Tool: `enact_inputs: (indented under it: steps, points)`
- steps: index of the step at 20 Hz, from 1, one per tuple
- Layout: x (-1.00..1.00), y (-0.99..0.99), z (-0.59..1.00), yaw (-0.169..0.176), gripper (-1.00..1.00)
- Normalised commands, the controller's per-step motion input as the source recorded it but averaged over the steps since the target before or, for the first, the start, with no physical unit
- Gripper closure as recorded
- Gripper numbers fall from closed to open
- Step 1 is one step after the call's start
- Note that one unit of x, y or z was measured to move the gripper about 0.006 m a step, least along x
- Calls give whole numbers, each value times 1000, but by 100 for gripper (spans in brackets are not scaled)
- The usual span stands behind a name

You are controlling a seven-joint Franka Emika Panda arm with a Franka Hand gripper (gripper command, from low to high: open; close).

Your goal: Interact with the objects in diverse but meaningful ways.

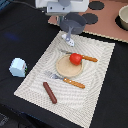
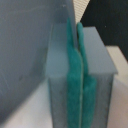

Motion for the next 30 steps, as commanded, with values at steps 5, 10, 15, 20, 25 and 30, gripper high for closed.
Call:
enact_inputs:
  steps: [5, 10, 15, 20, 25, 30]
  points:
    - [-966, -486, -389, -33, 100]
    - [-1000, -268, 0, -27, 100]
    - [-1000, -259, -10, -33, 100]
    - [-1000, -265, -38, -27, 100]
    - [-992, -289, -134, -37, 100]
    - [-619, -173, -301, -19, 100]
